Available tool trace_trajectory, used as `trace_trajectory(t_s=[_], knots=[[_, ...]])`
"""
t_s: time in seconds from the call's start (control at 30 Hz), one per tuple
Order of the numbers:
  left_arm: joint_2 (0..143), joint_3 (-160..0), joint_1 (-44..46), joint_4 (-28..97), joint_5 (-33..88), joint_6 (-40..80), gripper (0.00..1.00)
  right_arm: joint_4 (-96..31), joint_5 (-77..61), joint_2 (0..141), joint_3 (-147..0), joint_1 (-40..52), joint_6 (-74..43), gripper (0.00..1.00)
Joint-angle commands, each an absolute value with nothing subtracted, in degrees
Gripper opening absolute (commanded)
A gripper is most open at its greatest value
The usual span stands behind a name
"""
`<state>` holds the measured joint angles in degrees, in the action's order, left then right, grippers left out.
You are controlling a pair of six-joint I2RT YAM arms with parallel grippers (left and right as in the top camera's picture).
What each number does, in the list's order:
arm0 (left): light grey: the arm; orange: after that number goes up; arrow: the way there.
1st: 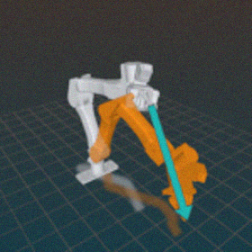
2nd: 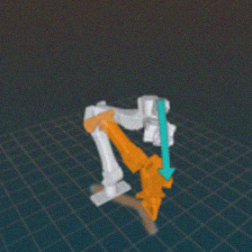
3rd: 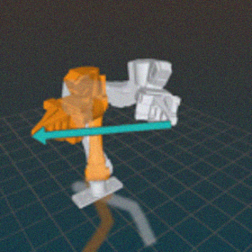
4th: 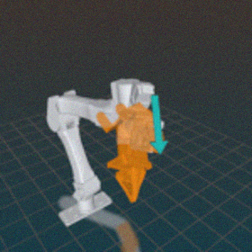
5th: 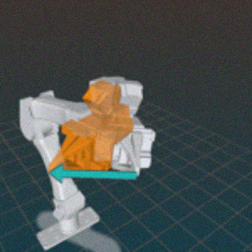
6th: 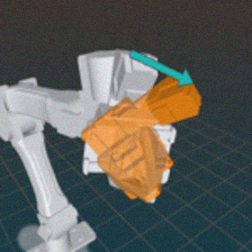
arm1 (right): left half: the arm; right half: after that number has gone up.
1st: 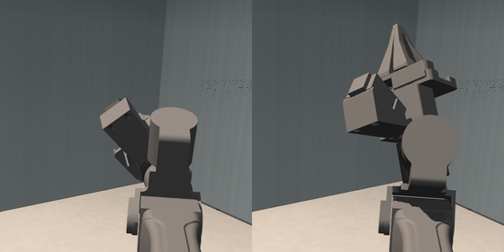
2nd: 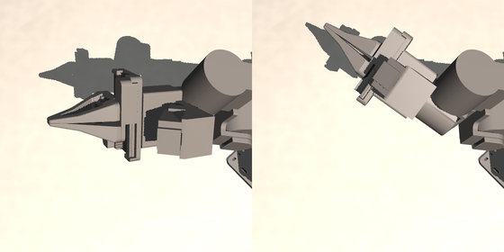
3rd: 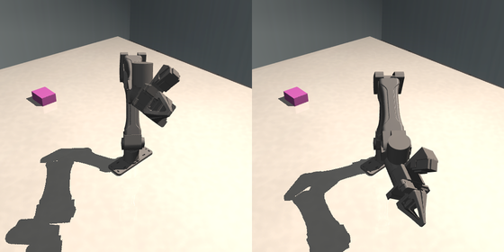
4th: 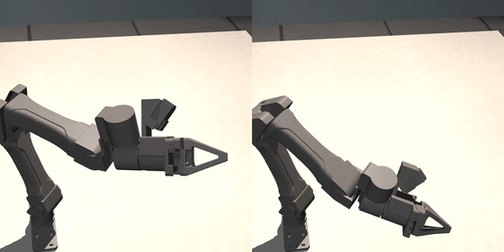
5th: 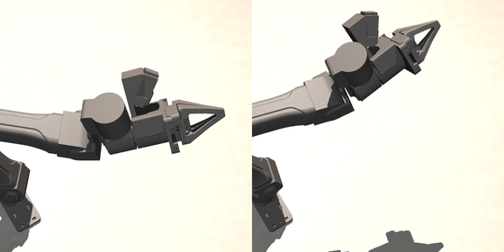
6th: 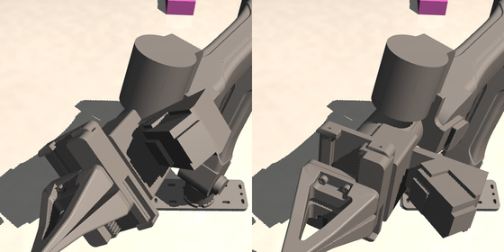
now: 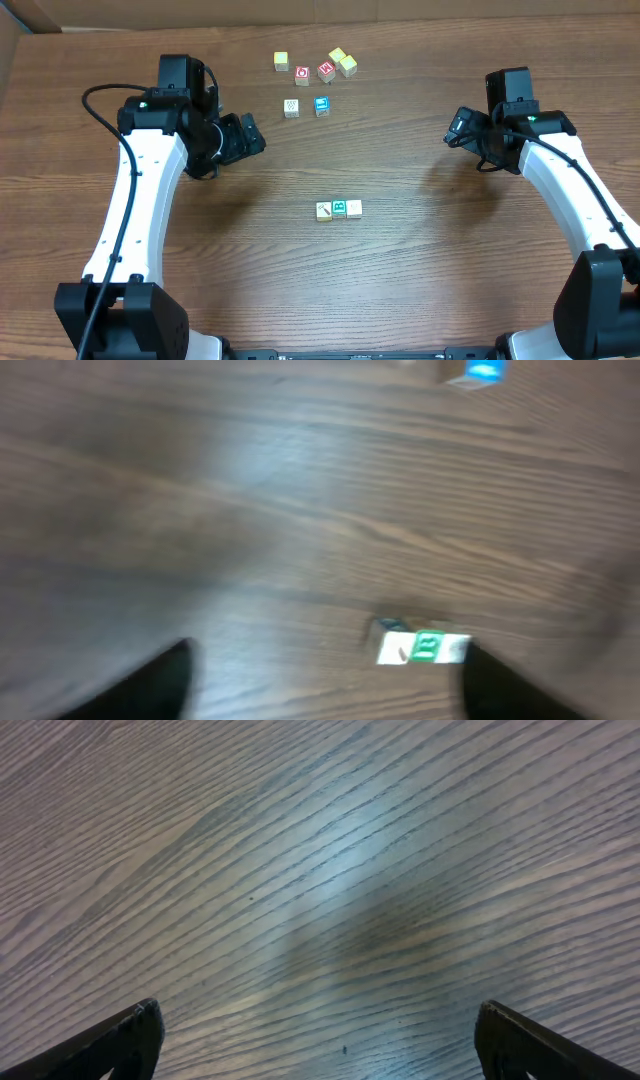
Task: Flip 4 blocks
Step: 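Raise the left arm and move the left gripper over the 'W' block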
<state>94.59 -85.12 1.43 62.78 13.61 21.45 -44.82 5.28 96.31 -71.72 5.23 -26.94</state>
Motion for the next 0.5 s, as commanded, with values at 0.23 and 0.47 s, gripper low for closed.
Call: trace_trajectory(t_s=[0.23, 0.47], knots=[[97.71, -99.00, 8.16, 67.79, 7.05, 22.79, 0.20, -44.66, 5.02, 95.70, -72.55, 5.13, -26.72, 1.00], [110.15, -116.73, 11.44, 75.42, 1.41, 22.28, 0.47, -44.66, 5.02, 95.70, -72.55, 5.13, -26.72, 1.00]])
